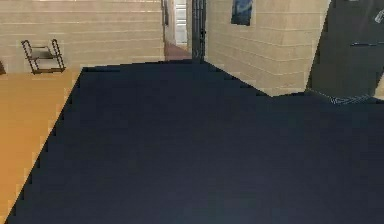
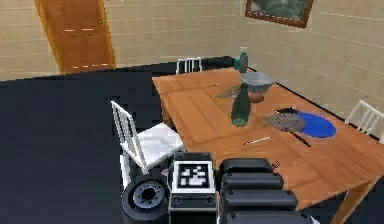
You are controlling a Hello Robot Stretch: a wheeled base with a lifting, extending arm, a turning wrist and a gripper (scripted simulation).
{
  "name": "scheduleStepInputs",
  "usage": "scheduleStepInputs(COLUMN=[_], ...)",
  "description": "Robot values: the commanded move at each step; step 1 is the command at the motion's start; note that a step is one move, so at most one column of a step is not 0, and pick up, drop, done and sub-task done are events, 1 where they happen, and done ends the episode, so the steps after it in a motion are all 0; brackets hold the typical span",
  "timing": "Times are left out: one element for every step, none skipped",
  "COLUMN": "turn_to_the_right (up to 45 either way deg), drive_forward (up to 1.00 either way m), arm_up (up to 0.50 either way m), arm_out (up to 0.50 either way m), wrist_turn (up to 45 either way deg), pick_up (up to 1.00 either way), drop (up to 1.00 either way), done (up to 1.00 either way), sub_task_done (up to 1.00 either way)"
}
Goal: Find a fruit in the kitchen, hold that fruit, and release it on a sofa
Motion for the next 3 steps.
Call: scheduleStepInputs(turn_to_the_right=[-42.0, 0.0, 0.0], drive_forward=[0.0, 1.0, 1.0], arm_up=[0.0, 0.0, 0.0], arm_out=[0.0, 0.0, 0.0], wrist_turn=[0.0, 0.0, 0.0], pick_up=[0.0, 0.0, 0.0], drop=[0.0, 0.0, 0.0], done=[0.0, 0.0, 0.0], sub_task_done=[0.0, 0.0, 0.0])
